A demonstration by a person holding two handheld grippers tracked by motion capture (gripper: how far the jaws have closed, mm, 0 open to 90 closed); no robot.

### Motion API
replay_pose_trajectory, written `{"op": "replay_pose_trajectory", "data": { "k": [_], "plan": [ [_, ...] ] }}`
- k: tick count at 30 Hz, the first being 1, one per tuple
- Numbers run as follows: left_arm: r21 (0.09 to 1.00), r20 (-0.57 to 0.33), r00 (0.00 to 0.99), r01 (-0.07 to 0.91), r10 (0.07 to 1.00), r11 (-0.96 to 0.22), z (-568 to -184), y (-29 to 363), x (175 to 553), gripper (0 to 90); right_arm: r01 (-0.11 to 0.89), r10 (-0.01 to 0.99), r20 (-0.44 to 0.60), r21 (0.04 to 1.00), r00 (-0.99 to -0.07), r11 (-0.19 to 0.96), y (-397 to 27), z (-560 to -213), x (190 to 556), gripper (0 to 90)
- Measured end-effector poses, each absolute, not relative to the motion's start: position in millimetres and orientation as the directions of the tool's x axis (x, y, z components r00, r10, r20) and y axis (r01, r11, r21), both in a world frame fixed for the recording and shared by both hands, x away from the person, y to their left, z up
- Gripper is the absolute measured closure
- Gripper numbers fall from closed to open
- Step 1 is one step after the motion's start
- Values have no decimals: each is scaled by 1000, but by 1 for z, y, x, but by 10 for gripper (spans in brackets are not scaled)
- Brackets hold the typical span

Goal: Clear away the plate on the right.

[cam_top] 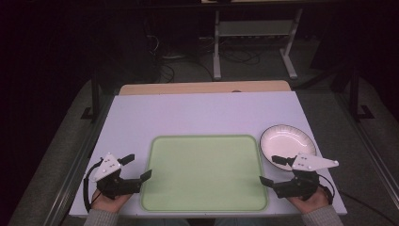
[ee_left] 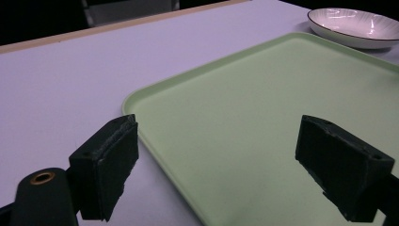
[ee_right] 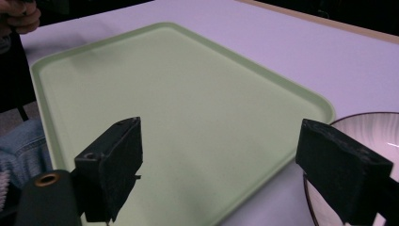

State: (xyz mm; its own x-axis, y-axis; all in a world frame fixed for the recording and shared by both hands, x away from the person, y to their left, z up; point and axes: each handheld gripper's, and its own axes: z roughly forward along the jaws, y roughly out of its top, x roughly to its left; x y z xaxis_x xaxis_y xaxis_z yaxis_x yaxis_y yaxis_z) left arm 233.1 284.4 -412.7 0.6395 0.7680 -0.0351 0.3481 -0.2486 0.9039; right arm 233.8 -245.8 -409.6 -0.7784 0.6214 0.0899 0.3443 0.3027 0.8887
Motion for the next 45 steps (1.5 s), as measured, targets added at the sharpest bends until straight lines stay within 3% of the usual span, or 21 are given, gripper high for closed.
{"op": "replay_pose_trajectory", "data": {
  "k": [7,30,45],
  "plan": [
    [903,-35,640,349,768,-250,-413,283,233,135,387,637,143,884,-757,261,-272,-404,229,146],
    [901,-33,641,351,767,-255,-414,283,234,135,415,702,108,865,-704,283,-328,-388,219,145],
    [902,-34,640,350,767,-252,-413,283,234,136,479,755,139,841,-641,251,-363,-383,229,149]
  ]
}}
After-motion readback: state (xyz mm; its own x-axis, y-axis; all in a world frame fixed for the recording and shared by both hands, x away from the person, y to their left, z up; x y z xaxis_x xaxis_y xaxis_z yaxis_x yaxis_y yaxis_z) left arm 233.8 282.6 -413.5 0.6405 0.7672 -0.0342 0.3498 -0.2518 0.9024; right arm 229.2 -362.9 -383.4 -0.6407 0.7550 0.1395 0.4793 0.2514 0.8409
